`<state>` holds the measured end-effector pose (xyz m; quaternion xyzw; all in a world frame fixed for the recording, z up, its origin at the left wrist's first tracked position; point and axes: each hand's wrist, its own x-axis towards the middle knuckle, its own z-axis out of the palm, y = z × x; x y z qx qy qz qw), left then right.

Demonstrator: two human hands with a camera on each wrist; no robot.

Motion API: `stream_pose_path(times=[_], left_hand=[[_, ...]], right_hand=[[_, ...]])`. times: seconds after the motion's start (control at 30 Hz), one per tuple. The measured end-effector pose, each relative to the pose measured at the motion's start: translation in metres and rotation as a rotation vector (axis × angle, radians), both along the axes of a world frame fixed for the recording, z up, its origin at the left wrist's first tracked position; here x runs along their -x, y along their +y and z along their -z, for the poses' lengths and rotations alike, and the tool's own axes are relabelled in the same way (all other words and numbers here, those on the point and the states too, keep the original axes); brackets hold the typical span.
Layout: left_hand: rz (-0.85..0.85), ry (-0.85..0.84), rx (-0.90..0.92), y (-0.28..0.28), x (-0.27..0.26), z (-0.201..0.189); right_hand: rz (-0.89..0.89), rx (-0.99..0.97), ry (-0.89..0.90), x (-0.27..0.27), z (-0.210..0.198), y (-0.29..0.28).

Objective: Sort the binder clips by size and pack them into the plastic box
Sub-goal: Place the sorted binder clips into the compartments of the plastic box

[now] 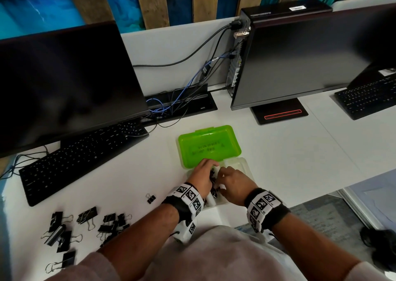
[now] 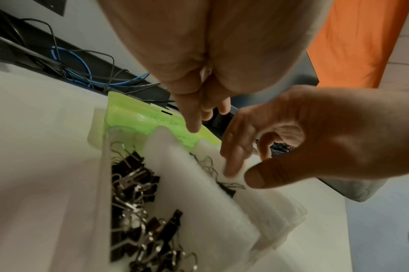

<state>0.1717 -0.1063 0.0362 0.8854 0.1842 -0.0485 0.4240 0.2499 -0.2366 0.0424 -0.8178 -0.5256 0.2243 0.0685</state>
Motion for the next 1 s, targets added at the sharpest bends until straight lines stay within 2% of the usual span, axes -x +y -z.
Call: stream_pose_path(times=[0.13,0.3,0.4,0.47,0.53,0.6,0.7,0.8,0.87,0.93,1.0], left_hand=[[-0.034,-0.078,-0.029,0.017,0.008,0.000],[-0.146,-0.141,-0.062,0.048,0.035,0.001],[-0.254,-0.168,-0.082,0.065,0.065,0.004],[-0.347,-0.177,-0.088,0.075,0.091,0.003],[-0.435,-0.169,-0.108,0.084,0.120,0.002],[-0.516,-0.168,-0.147,0.092,0.151,0.003],[-0.662,-0.116,-0.214,0.097,0.198,0.002],[-0.792,-0.017,-0.252,0.092,0.240,0.003],[-0.840,0.027,-0.271,0.084,0.264,0.006],[-0.863,0.082,-0.278,0.077,0.280,0.010],[-0.891,0.164,-0.169,0.074,0.290,0.014]], right_hand=[[-0.172,0.131,-0.083,0.003,-0.006,0.003],[-0.162,0.033,-0.098,-0.002,-0.007,0.017],[-0.201,0.109,-0.142,-0.006,-0.011,0.036],[-0.176,0.067,-0.162,-0.005,-0.017,0.055],[-0.155,-0.026,-0.113,0.006,-0.023,0.080],[-0.203,-0.032,-0.020,0.027,-0.020,0.106],[-0.420,0.013,0.068,0.075,-0.002,0.136],[-0.634,0.097,0.038,0.123,0.017,0.161],[-0.654,0.172,-0.010,0.145,0.023,0.177],[-0.591,0.261,-0.049,0.156,0.027,0.188],[-0.524,0.350,-0.106,0.158,0.035,0.191]])
